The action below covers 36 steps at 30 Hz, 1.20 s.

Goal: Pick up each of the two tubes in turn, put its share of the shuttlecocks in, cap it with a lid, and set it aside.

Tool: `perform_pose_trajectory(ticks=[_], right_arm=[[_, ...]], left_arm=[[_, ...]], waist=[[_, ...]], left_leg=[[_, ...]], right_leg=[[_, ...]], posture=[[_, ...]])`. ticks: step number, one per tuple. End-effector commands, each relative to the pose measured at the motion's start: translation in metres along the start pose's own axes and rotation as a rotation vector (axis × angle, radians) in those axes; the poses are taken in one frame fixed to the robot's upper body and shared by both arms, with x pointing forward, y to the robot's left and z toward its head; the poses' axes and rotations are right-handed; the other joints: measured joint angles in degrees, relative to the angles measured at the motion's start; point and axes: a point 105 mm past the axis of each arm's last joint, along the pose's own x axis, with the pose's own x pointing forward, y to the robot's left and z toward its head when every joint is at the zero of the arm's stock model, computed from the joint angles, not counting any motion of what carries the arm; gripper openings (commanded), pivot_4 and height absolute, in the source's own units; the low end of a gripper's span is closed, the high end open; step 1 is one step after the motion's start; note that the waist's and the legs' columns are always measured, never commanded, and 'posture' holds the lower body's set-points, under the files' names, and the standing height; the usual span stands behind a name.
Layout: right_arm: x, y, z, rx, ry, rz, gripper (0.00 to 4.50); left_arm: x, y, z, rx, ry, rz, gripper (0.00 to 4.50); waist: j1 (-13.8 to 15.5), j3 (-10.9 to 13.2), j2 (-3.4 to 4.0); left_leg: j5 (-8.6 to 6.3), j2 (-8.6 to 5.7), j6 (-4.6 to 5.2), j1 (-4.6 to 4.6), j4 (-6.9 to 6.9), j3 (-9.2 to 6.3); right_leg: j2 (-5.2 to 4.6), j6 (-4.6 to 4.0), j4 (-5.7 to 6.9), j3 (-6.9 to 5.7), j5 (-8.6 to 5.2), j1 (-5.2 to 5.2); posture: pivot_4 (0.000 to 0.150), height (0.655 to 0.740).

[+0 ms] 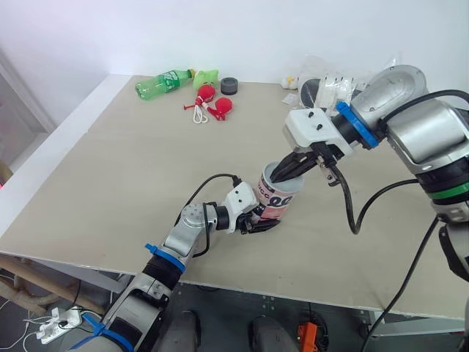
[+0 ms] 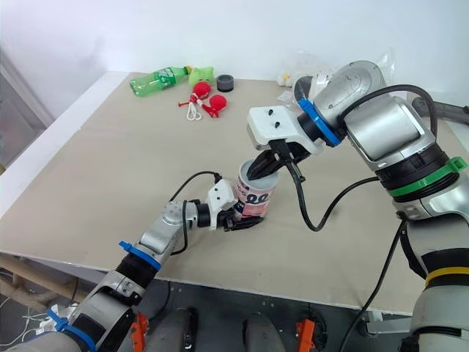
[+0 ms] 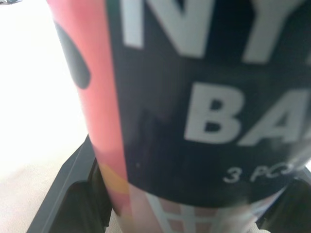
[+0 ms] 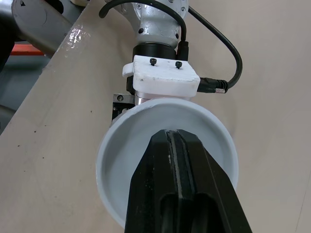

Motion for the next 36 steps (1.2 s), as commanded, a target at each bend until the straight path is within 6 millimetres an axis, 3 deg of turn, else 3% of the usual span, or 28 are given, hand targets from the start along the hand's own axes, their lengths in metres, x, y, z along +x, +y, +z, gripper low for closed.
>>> perform_pose_trajectory(ticks=[1,9,13,15,18,20,25,27,31,36], right_arm=[[0.009,0.007,-0.008,0.044,0.001,0.062,0.06],[-0.031,-0.002,0.005,0.087,-0.095,-0.070,0.06],[-0.048,0.000,0.016,0.120,-0.203,-0.124,0.06],[-0.062,0.005,0.018,0.178,-0.335,-0.238,0.06],[-0.078,0.008,0.018,0.254,-0.479,-0.442,0.91],[-0.080,0.013,0.010,0.315,-0.519,-0.546,1.83],[-0.066,0.037,-0.011,0.482,-0.635,-0.768,4.35],[-0.052,0.048,-0.018,0.519,-0.628,-0.825,4.44],[-0.017,0.070,-0.032,0.621,-0.626,-0.906,4.50],[0.017,0.092,-0.043,0.699,-0.591,-0.900,4.50]], left_arm=[[0.001,-0.005,-0.005,0.001,0.019,-0.017,2.97],[-0.002,-0.004,-0.006,-0.037,-0.009,-0.003,2.97],[-0.004,-0.003,-0.005,-0.071,-0.038,0.006,2.97],[-0.009,-0.001,-0.006,-0.089,-0.053,0.017,2.97],[-0.015,0.002,-0.007,-0.118,-0.076,0.034,2.97],[-0.018,0.004,-0.008,-0.135,-0.087,0.042,2.97],[-0.022,0.004,-0.015,-0.159,-0.074,0.034,2.97],[-0.024,0.004,-0.016,-0.167,-0.071,0.035,2.97],[-0.027,0.006,-0.020,-0.172,-0.044,0.029,4.48],[-0.043,0.009,-0.025,-0.163,-0.018,0.019,4.48]], waist=[[0.00,-0.01,-0.02],[0.01,0.01,-0.02],[0.09,0.02,-0.03],[0.30,0.03,-0.11],[0.58,0.05,-0.14],[0.52,0.05,-0.13],[0.51,0.00,-0.23],[0.35,-0.02,-0.19],[0.46,-0.07,-0.28],[-0.21,-0.11,-0.36]], left_leg=[[0.00,0.00,0.00,0.00,0.00,0.00],[0.00,-0.01,0.00,-0.07,-0.01,0.00],[-0.01,-0.04,-0.01,-0.13,-0.04,0.00],[-0.01,-0.04,0.00,-0.14,-0.07,0.00],[-0.02,-0.03,0.00,-0.16,-0.09,-0.07],[-0.02,-0.04,0.00,-0.15,-0.08,-0.02],[-0.01,0.03,0.02,-0.09,-0.02,-0.04],[0.02,0.02,0.04,-0.09,-0.04,0.02],[0.05,0.06,0.10,-0.07,-0.03,-0.03],[0.15,0.09,0.19,0.00,-0.03,0.06]], right_leg=[[0.00,0.00,0.00,0.00,0.00,0.00],[-0.02,-0.01,0.00,0.01,0.00,-0.06],[-0.06,-0.01,-0.02,-0.01,-0.04,-0.11],[-0.06,-0.02,-0.03,-0.01,-0.05,-0.11],[-0.05,-0.06,-0.07,-0.08,-0.07,-0.06],[-0.06,-0.06,-0.02,-0.03,-0.07,-0.10],[0.04,-0.07,0.01,-0.04,-0.05,-0.04],[0.05,-0.05,0.03,0.03,-0.04,-0.06],[0.12,0.01,0.01,-0.01,-0.06,-0.02],[0.15,0.32,-0.01,0.10,-0.12,-0.01]], posture=[[0.150,0.7400],[0.150,0.7400],[0.150,0.7400],[0.150,0.7400],[0.150,0.7400],[0.150,0.7400],[0.150,0.7400],[0.150,0.7400],[0.150,0.7400],[0.150,0.7400]])
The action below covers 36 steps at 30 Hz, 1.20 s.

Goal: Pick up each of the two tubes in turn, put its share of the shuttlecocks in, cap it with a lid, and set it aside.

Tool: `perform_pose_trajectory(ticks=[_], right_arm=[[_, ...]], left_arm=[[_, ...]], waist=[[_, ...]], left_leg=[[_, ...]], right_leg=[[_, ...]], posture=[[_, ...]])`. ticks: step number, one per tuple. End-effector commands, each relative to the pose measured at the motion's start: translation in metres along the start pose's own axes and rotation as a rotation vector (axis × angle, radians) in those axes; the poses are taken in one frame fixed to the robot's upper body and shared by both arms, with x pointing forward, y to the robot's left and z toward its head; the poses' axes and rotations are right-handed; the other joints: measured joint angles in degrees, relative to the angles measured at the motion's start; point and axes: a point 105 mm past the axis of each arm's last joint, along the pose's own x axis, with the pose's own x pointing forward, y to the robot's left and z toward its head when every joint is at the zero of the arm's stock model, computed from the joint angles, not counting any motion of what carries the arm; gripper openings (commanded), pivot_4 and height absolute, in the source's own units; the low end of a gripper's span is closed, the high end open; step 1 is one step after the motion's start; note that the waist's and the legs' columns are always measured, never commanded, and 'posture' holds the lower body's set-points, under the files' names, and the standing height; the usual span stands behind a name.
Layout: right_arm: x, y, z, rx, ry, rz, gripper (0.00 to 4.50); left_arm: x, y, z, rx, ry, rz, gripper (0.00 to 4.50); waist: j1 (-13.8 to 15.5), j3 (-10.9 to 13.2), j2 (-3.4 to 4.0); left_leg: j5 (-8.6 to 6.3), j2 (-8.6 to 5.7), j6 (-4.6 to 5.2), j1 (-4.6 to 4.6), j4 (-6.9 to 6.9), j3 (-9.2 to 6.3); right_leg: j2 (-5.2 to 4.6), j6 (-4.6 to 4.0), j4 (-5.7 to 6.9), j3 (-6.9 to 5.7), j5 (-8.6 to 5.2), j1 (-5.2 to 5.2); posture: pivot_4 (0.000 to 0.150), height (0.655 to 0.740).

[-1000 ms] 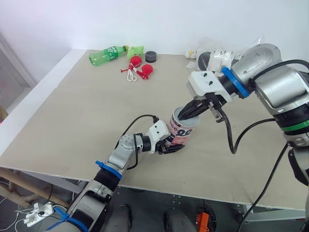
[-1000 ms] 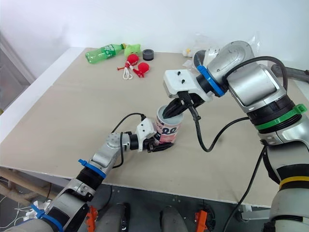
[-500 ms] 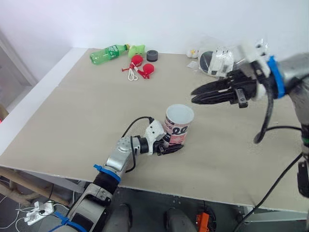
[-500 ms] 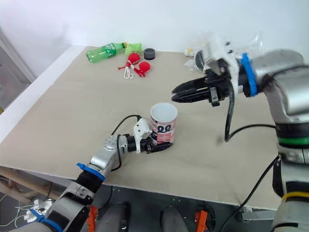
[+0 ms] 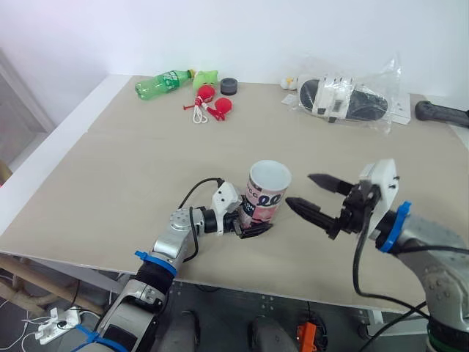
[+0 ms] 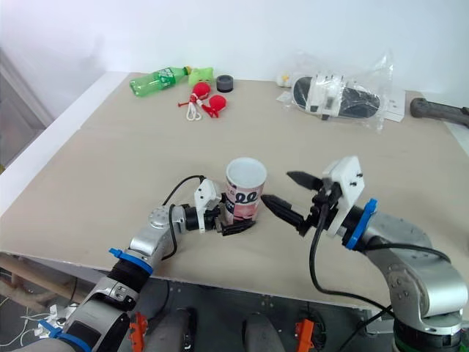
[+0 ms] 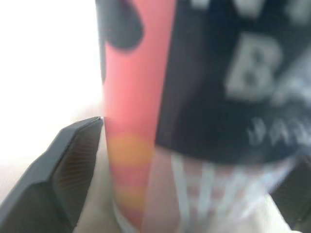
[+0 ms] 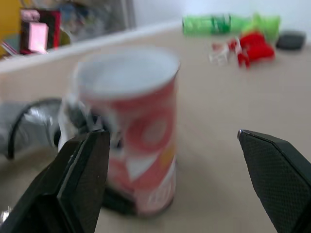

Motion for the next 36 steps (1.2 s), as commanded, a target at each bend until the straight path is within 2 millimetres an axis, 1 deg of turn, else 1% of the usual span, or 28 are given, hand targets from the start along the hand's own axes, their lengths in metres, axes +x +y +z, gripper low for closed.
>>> perform_pose_trajectory(ticks=[1,4,6,8,12,13,15,20,24,30,36], right_arm=[[0.000,0.014,-0.005,-0.056,-0.016,0.004,4.50],[0.004,0.015,-0.019,-0.034,-0.010,-0.006,4.50],[0.010,0.018,-0.028,-0.022,-0.012,-0.001,4.50],[0.018,0.023,-0.039,-0.013,-0.007,0.017,4.50],[0.034,0.028,-0.052,-0.004,-0.019,0.040,4.50],[0.039,0.028,-0.056,0.001,-0.022,0.045,4.50],[0.046,0.028,-0.060,0.006,-0.029,0.047,4.50],[0.060,0.029,-0.063,0.018,-0.055,0.063,4.50],[0.075,0.033,-0.066,0.032,-0.068,0.101,4.50],[0.089,0.040,-0.067,0.022,-0.079,0.157,4.50],[0.103,0.039,-0.068,-0.013,-0.070,0.213,4.50]], left_arm=[[-0.020,0.004,-0.014,-0.022,0.056,0.006,4.48],[-0.034,0.007,-0.014,-0.020,0.063,0.015,4.48],[-0.044,0.009,-0.014,-0.015,0.067,0.021,4.48],[-0.056,0.009,-0.015,-0.012,0.068,0.027,4.48],[-0.079,0.005,-0.016,-0.015,0.074,0.035,4.48],[-0.089,0.004,-0.015,-0.021,0.074,0.044,4.48],[-0.104,0.003,-0.012,-0.046,0.058,0.062,4.48],[-0.126,-0.003,-0.005,-0.059,0.043,0.079,4.48],[-0.134,-0.010,-0.004,-0.056,0.054,0.083,4.48],[-0.131,-0.013,-0.001,-0.055,0.047,0.091,4.48],[-0.129,-0.013,0.001,-0.051,0.047,0.094,4.48]], waist=[[-0.35,-0.01,0.00],[-0.79,-0.05,-0.06],[-0.85,-0.05,-0.06],[-0.91,-0.06,-0.08],[-0.92,-0.08,-0.05],[-0.92,-0.08,-0.05],[-1.04,-0.08,-0.05],[-0.74,-0.06,-0.08],[-0.73,-0.04,-0.12],[-0.65,-0.02,-0.15],[-0.66,-0.01,-0.17]], left_leg=[[0.01,0.06,0.01,0.03,-0.01,0.00],[0.02,0.14,0.02,0.16,-0.03,0.01],[0.02,0.29,0.02,0.30,-0.08,0.01],[0.02,0.46,0.02,0.36,-0.10,0.01],[0.02,0.75,0.02,0.41,-0.18,-0.01],[0.01,0.80,0.02,0.42,-0.21,-0.01],[0.01,0.87,0.01,0.44,-0.26,0.01],[0.01,0.88,0.01,0.48,-0.51,0.00],[0.01,0.86,0.01,0.46,-0.59,0.01],[0.02,0.86,-0.01,0.45,-0.63,0.01],[0.02,0.87,-0.01,0.45,-0.66,0.01]], right_leg=[[0.05,-0.03,0.00,0.00,0.02,0.00],[0.12,-0.13,0.00,0.02,0.08,0.04],[0.27,-0.30,0.00,0.06,0.16,0.06],[0.45,-0.40,0.00,0.09,0.21,0.05],[0.80,-0.63,0.01,0.14,0.23,0.02],[0.87,-0.69,0.01,0.16,0.21,0.02],[0.92,-0.74,0.01,0.18,0.19,-0.01],[0.93,-0.85,0.01,0.17,0.11,-0.07],[0.89,-0.85,0.00,0.17,0.05,-0.10],[0.88,-0.86,0.00,0.16,0.04,-0.13],[0.90,-0.88,0.00,0.17,0.05,-0.16]], posture=[[0.150,0.7400],[0.150,0.7400],[0.150,0.7400],[0.150,0.7400],[0.150,0.7400],[0.150,0.7400],[0.150,0.7400],[0.150,0.7400],[0.150,0.7400],[0.150,0.7400],[0.150,0.7400]])
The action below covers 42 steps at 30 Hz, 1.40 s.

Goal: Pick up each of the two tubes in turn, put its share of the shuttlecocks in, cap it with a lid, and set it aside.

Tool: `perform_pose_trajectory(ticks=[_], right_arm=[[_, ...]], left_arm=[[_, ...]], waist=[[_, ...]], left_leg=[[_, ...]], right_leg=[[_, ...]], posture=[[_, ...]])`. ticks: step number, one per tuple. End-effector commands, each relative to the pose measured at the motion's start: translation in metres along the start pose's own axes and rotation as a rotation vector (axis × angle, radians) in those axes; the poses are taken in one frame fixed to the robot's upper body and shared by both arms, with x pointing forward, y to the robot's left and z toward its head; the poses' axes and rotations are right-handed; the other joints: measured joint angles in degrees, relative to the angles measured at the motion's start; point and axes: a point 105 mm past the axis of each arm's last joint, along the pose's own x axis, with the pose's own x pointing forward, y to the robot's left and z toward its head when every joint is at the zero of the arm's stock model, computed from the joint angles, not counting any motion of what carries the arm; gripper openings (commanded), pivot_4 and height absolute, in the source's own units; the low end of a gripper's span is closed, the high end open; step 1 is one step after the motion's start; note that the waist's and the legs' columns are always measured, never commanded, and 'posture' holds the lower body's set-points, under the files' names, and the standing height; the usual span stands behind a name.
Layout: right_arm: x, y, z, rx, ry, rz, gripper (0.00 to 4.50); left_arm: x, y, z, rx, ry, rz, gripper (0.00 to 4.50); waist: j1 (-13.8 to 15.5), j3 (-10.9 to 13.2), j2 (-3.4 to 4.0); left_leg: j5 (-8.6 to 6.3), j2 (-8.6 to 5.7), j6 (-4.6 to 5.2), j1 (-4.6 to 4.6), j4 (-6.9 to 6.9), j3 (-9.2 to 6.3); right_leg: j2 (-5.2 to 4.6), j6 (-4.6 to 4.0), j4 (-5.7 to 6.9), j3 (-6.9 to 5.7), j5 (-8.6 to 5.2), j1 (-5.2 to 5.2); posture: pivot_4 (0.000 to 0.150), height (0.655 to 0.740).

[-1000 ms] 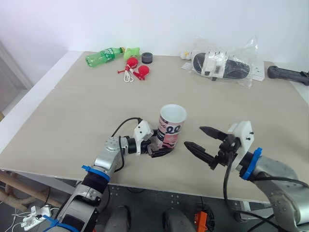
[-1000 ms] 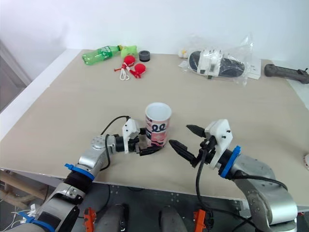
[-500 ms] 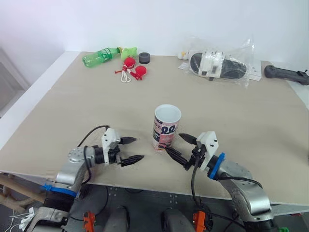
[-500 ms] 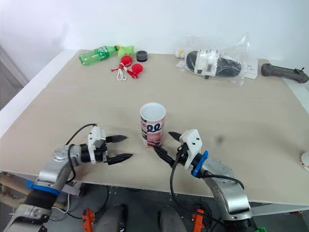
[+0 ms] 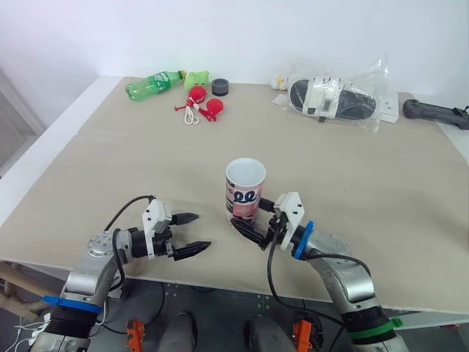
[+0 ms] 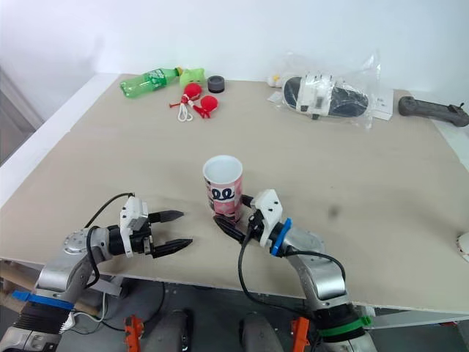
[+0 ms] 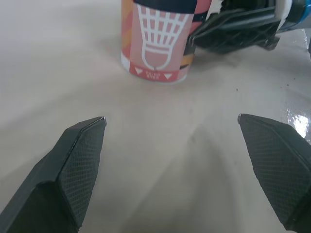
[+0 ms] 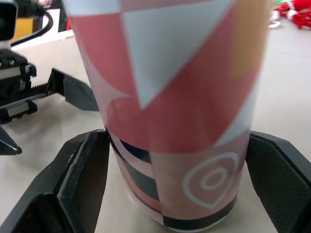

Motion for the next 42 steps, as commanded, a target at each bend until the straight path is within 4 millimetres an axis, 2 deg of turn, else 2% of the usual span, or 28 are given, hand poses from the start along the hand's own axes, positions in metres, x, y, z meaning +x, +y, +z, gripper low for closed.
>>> perform_pose_trajectory(ticks=[1,7,13,18,19,21,25,27,29,32,36,40,42], right_arm=[[0.011,-0.001,0.009,-0.043,-0.029,0.048,4.50],[0.034,0.000,0.008,-0.060,-0.035,0.100,4.50],[0.045,-0.002,0.007,-0.054,-0.048,0.102,4.50],[0.048,0.000,0.009,-0.046,-0.065,0.103,3.15],[0.047,0.001,0.009,-0.042,-0.069,0.102,3.01],[0.045,0.000,0.012,-0.034,-0.081,0.090,2.85],[0.035,-0.006,0.020,-0.021,-0.114,0.039,2.85],[0.021,-0.017,0.031,-0.005,-0.155,-0.040,2.85],[0.000,-0.035,0.043,0.004,-0.202,-0.180,2.85],[-0.050,-0.078,0.056,-0.026,-0.250,-0.528,2.85],[-0.116,-0.119,0.057,-0.067,-0.229,-0.929,2.85],[-0.175,-0.142,0.053,-0.067,-0.227,-1.250,2.85],[-0.201,-0.151,0.044,-0.065,-0.196,-1.387,2.85]], left_arm=[[0.000,-0.002,0.010,0.029,-0.023,-0.006,4.48],[0.003,-0.003,0.011,0.032,-0.025,-0.008,4.48],[0.003,-0.004,0.012,0.030,-0.031,-0.003,4.48],[0.004,-0.004,0.014,0.035,-0.040,0.003,4.50],[0.004,-0.004,0.015,0.037,-0.044,0.004,4.50],[0.005,-0.003,0.016,0.040,-0.051,0.007,4.50],[0.009,-0.002,0.022,0.057,-0.069,0.011,4.50],[0.014,0.000,0.035,0.067,-0.111,0.022,4.50],[0.022,0.004,0.052,0.071,-0.172,0.042,4.50],[0.042,0.003,0.081,0.090,-0.255,0.045,4.50],[0.066,-0.003,0.099,0.094,-0.296,-0.012,4.50],[0.093,-0.012,0.108,0.096,-0.309,-0.090,4.50],[0.107,-0.017,0.113,0.105,-0.311,-0.133,4.50]], waist=[[0.00,0.00,-0.01],[-0.07,0.03,-0.06],[-0.07,0.06,-0.12],[-0.07,0.06,-0.12],[-0.07,0.07,-0.12],[-0.07,0.07,-0.12],[-0.06,0.07,-0.13],[0.06,0.09,-0.15],[0.61,0.12,-0.16],[1.16,0.15,-0.21],[1.32,0.14,-0.23],[0.83,0.14,-0.20],[0.80,0.13,-0.20]], left_leg=[[0.00,0.00,0.00,0.00,-0.02,0.00],[0.01,0.01,-0.01,0.01,-0.12,0.00],[0.02,-0.02,-0.04,-0.01,-0.16,0.00],[0.07,-0.01,-0.12,0.01,-0.19,0.00],[0.10,-0.01,-0.18,0.01,-0.22,0.00],[0.12,-0.01,-0.21,0.01,-0.23,-0.01],[0.13,-0.01,-0.22,0.00,-0.24,-0.01],[0.13,-0.01,-0.22,-0.02,-0.24,-0.02],[0.16,-0.04,-0.27,-0.11,-0.24,-0.07],[0.27,-0.12,-0.47,-0.23,-0.21,-0.05],[0.32,-0.26,-0.53,-0.25,-0.20,0.02],[0.32,-0.24,-0.53,-0.23,-0.29,0.07],[0.32,-0.22,-0.52,-0.23,-0.31,0.04]], right_leg=[[0.00,0.00,0.00,0.00,0.00,-0.01],[0.02,-0.05,0.00,0.00,-0.01,-0.04],[-0.01,-0.09,0.00,0.00,0.01,-0.05],[0.00,-0.07,0.00,0.00,0.00,-0.05],[-0.01,-0.07,0.00,0.00,0.00,-0.06],[-0.01,-0.06,0.00,0.00,0.00,-0.07],[-0.01,-0.06,0.00,-0.01,0.00,-0.07],[-0.02,-0.06,0.00,-0.01,0.00,-0.09],[-0.09,-0.05,0.00,-0.11,0.00,-0.11],[-0.17,0.09,-0.01,-0.11,0.04,-0.19],[-0.30,0.21,-0.05,-0.05,0.08,-0.20],[-0.23,0.12,-0.03,0.03,0.09,-0.30],[-0.19,0.09,-0.02,0.03,0.10,-0.31]], posture=[[0.150,0.7400],[0.150,0.7400],[0.150,0.7400],[0.150,0.7400],[0.150,0.7400],[0.150,0.7400],[0.150,0.7400],[0.150,0.7400],[0.150,0.7400],[0.150,0.7400],[0.150,0.7400],[0.150,0.7400],[0.150,0.7400]])
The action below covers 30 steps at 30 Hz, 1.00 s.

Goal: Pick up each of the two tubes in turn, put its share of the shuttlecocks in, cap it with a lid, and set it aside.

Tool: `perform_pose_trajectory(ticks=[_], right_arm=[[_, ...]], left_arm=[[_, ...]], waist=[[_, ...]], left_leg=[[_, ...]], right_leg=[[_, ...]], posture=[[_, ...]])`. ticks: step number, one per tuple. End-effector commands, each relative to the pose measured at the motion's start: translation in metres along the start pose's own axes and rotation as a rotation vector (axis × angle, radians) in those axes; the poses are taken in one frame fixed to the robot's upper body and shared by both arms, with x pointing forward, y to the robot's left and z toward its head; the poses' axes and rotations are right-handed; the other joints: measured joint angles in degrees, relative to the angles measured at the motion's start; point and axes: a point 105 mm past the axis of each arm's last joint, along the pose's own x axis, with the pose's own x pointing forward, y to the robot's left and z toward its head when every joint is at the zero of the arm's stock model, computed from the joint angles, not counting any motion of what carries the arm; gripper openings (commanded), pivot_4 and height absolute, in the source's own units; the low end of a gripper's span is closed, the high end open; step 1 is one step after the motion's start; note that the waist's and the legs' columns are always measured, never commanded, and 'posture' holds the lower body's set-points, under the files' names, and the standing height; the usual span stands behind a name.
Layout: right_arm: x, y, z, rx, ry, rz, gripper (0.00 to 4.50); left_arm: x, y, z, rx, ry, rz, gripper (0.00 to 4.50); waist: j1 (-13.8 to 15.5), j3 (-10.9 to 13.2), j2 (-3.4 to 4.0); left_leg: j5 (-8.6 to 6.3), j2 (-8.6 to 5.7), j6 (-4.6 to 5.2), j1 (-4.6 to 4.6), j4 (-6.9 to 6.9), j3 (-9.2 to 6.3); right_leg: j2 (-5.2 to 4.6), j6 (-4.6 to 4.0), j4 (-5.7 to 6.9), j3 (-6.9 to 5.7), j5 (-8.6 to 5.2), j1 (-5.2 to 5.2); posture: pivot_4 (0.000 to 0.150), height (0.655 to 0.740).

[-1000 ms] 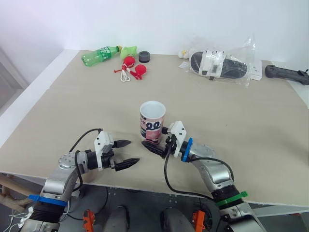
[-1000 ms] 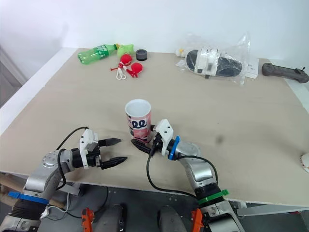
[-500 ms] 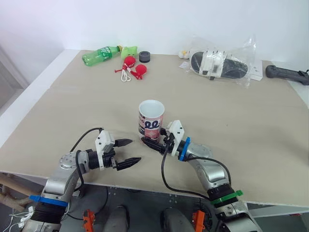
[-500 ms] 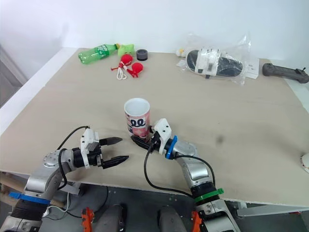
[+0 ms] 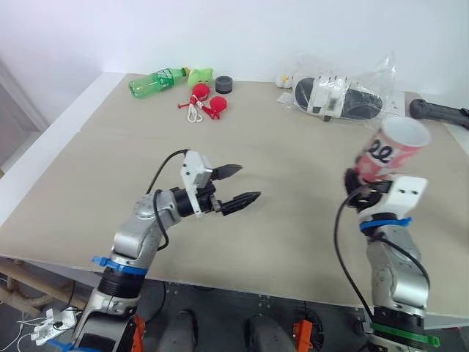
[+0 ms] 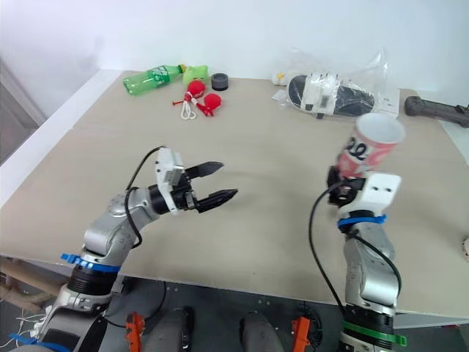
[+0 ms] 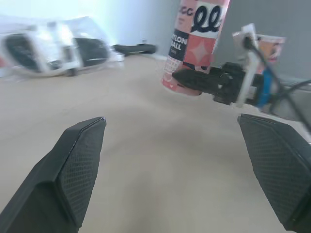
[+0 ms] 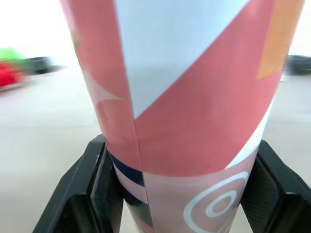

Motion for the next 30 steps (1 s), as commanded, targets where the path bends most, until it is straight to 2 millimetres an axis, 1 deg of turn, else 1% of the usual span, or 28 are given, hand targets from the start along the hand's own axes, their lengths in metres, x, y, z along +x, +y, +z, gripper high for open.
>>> perform_pose_trajectory(ticks=[1,2,3,4,6,8,11,13,16,17,18,19,23,25,28,30], right_arm=[[-0.004,-0.048,0.006,-0.041,-0.028,-0.228,2.85],[-0.005,-0.057,0.000,-0.058,-0.005,-0.271,2.85],[-0.006,-0.063,-0.004,-0.070,0.010,-0.295,2.85],[-0.007,-0.073,-0.009,-0.053,0.026,-0.346,2.85],[-0.008,-0.086,-0.015,-0.041,0.041,-0.411,2.85],[-0.008,-0.092,-0.019,-0.020,0.052,-0.441,2.85],[-0.014,-0.111,-0.028,-0.038,0.079,-0.539,2.85],[-0.016,-0.117,-0.033,-0.037,0.094,-0.571,2.85],[-0.018,-0.117,-0.038,-0.046,0.098,-0.567,2.85],[-0.018,-0.116,-0.039,-0.053,0.096,-0.561,3.81],[-0.019,-0.115,-0.039,-0.057,0.094,-0.554,4.30],[-0.019,-0.114,-0.040,-0.059,0.093,-0.551,4.42],[-0.021,-0.109,-0.037,-0.084,0.078,-0.529,4.42],[-0.024,-0.108,-0.032,-0.110,0.064,-0.517,4.42],[-0.033,-0.105,-0.023,-0.137,0.049,-0.497,4.42],[-0.040,-0.103,-0.018,-0.152,0.048,-0.470,4.42]], left_arm=[[0.023,-0.008,0.007,0.032,-0.019,-0.080,4.50],[0.030,-0.009,0.008,0.040,-0.020,-0.095,4.50],[0.034,-0.009,0.008,0.047,-0.021,-0.105,4.50],[0.041,-0.010,0.009,0.058,-0.023,-0.117,4.50],[0.050,-0.011,0.010,0.076,-0.022,-0.134,4.50],[0.056,-0.013,0.010,0.085,-0.023,-0.146,4.50],[0.066,-0.018,0.013,0.091,-0.040,-0.164,4.50],[0.068,-0.020,0.014,0.089,-0.049,-0.170,4.50],[0.065,-0.021,0.013,0.087,-0.054,-0.174,4.50],[0.064,-0.021,0.013,0.086,-0.055,-0.173,4.50],[0.063,-0.020,0.013,0.085,-0.054,-0.171,4.50],[0.062,-0.019,0.012,0.086,-0.052,-0.169,4.50],[0.058,-0.015,0.010,0.087,-0.043,-0.156,4.50],[0.054,-0.011,0.010,0.074,-0.049,-0.139,4.50],[0.047,-0.004,0.009,0.065,-0.050,-0.108,4.50],[0.038,0.000,0.004,0.057,-0.027,-0.084,4.50]], waist=[[0.00,0.00,0.00],[-0.02,0.00,0.00],[-0.10,0.00,0.00],[-0.22,0.00,0.01],[-0.35,0.00,0.02],[-0.51,0.00,0.07],[-0.71,-0.03,0.14],[-0.75,-0.03,0.14],[-0.76,-0.03,0.14],[-0.77,-0.03,0.14],[-0.77,-0.03,0.14],[-0.77,-0.03,0.14],[-0.78,-0.03,0.15],[-0.78,-0.04,0.16],[-0.77,-0.04,0.19],[-0.77,-0.06,0.21]], left_leg=[[0.01,0.00,0.01,-0.01,0.00,-0.01],[0.01,-0.02,0.01,-0.02,0.01,0.00],[0.01,-0.02,0.01,-0.01,0.01,0.03],[0.01,-0.03,0.01,-0.01,0.01,0.05],[0.01,-0.03,0.01,0.01,0.00,0.09],[0.01,-0.03,0.02,0.01,0.00,0.09],[0.01,-0.03,0.02,0.02,0.00,0.13],[0.01,-0.04,0.02,0.01,0.00,0.14],[0.01,-0.05,0.02,0.01,0.00,0.13],[0.01,-0.04,0.02,0.01,0.00,0.12],[0.01,-0.04,0.02,0.01,0.00,0.11],[0.01,-0.04,0.02,0.01,0.00,0.12],[0.01,-0.05,0.02,0.02,0.00,0.15],[0.01,-0.05,0.03,0.02,0.00,0.13],[0.01,-0.05,0.03,0.01,0.00,0.13],[0.01,-0.04,0.03,0.01,-0.02,0.13]], right_leg=[[0.01,0.01,0.00,-0.02,0.00,0.00],[0.00,0.03,0.00,0.00,0.00,0.00],[-0.01,0.02,0.00,0.02,0.00,0.00],[-0.01,0.03,0.00,0.04,0.00,0.00],[-0.01,0.02,0.00,0.08,0.01,0.00],[0.00,0.03,0.00,0.09,0.00,0.00],[0.00,0.05,0.00,0.13,-0.01,0.00],[-0.01,0.06,0.00,0.13,-0.01,0.00],[-0.01,0.07,0.00,0.13,-0.02,0.00],[0.00,0.09,0.00,0.13,-0.03,0.00],[0.00,0.10,0.00,0.12,-0.04,0.01],[0.00,0.10,0.00,0.12,-0.03,0.01],[-0.01,0.12,0.00,0.15,-0.03,0.01],[0.00,0.12,0.00,0.14,-0.03,0.01],[0.00,0.11,0.00,0.14,-0.05,0.00],[-0.01,0.12,0.00,0.15,-0.06,0.00]], posture=[[0.150,0.7400],[0.150,0.7400],[0.150,0.7400],[0.150,0.7400],[0.150,0.7400],[0.150,0.7400],[0.150,0.7400],[0.150,0.7400],[0.150,0.7400],[0.150,0.7400],[0.150,0.7400],[0.150,0.7400],[0.150,0.7400],[0.150,0.7400],[0.150,0.7400],[0.150,0.7400]])
